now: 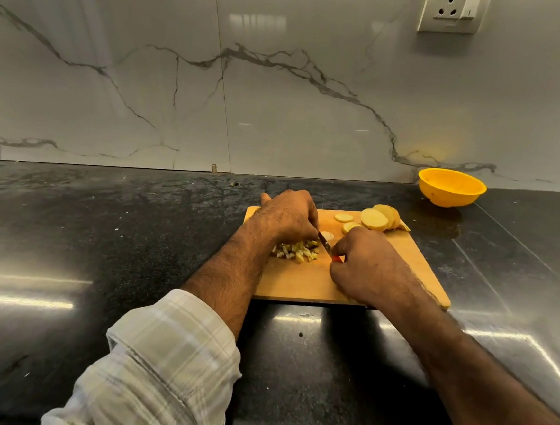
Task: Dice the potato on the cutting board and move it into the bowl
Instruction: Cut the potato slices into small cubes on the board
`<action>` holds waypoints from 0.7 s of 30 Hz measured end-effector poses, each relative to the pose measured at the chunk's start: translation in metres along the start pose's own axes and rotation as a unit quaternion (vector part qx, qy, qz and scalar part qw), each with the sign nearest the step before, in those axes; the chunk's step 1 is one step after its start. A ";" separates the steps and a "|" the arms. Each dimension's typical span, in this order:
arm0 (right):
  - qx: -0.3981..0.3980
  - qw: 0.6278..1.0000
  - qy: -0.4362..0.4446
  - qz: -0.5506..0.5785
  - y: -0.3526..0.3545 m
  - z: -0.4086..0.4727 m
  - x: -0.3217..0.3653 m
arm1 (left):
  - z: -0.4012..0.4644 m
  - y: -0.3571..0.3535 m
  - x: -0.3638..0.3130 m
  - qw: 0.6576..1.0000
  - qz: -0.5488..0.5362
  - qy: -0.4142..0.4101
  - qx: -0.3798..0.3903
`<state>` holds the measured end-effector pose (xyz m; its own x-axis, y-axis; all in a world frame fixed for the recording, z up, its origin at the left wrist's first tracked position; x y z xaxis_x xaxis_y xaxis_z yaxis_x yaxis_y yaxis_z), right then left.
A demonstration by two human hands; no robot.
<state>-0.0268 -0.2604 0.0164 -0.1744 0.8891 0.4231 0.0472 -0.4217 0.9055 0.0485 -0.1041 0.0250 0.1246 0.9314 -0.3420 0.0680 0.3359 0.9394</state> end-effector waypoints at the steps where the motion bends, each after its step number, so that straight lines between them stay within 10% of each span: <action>1: 0.006 1.000 -0.002 0.004 0.001 -0.001 -0.004 | 0.000 0.000 -0.001 1.000 0.002 -0.001 -0.001; 21: -0.021 0.999 -0.037 -0.011 0.023 -0.003 -0.032 | 0.000 -0.006 -0.004 0.997 0.046 -0.039 -0.055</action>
<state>-0.0228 -0.2991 0.0232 -0.1017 0.9086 0.4051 0.0034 -0.4069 0.9135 0.0476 -0.1099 0.0209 0.2014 0.9467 -0.2514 -0.0564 0.2674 0.9619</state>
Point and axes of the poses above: each hand's wrist, its own z-axis towards the middle knuckle, its own y-axis out of the back of the hand, x = y × z, the point moved 3 cm from there along z, towards the middle knuckle, and after that the axes turned 1 degree about x, right-handed, at the moved point
